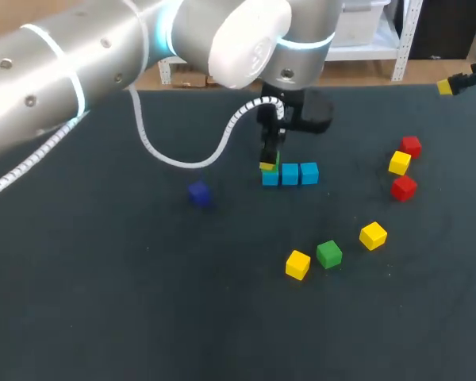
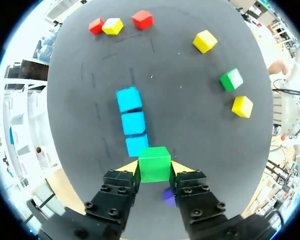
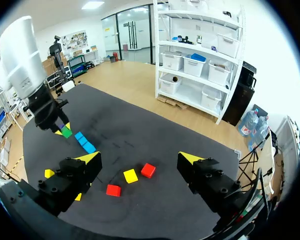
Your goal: Place the blue cubes, place green cubes on the blue cubes, place the yellow cubes on the green cubes, then place the red cubes on the yellow cubes, and place purple cube on the red cubes.
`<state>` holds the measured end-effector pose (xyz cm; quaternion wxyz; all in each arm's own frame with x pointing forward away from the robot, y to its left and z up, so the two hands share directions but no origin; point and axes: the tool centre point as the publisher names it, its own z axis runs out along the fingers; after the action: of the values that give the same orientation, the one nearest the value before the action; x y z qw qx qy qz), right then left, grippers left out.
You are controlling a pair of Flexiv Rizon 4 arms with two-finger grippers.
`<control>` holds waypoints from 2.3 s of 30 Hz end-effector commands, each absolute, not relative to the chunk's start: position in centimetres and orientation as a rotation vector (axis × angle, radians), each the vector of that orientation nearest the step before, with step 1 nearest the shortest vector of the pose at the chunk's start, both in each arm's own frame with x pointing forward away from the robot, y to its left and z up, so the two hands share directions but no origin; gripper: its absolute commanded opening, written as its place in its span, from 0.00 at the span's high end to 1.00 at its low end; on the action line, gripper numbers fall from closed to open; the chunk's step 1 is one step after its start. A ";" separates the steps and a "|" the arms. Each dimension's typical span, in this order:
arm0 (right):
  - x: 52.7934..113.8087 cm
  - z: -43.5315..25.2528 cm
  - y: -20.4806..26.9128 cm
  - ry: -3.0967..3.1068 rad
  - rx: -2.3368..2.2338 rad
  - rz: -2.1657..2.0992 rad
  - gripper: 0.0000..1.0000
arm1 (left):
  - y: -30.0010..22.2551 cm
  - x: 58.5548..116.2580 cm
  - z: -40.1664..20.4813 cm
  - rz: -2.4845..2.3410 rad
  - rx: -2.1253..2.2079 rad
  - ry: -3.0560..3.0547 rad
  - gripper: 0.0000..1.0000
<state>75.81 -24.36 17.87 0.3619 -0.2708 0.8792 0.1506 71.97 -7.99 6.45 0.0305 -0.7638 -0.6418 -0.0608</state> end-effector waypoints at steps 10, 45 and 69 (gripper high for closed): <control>75.8 17.9 -24.3 2.265 -0.697 0.386 0.00 | -10.0 74.9 5.7 -0.050 -2.274 -1.916 1.00; 75.8 17.9 -24.3 2.265 -0.697 0.386 0.00 | -9.9 76.0 3.4 0.034 -2.153 -1.987 1.00; 75.8 17.9 -24.3 2.265 -0.697 0.386 0.00 | -10.1 76.4 2.9 0.049 -2.135 -1.989 0.75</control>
<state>75.81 -24.36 17.87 0.3619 -0.2709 0.8792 0.1506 75.50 -9.73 2.99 0.0730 -0.7312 -0.6781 -0.0126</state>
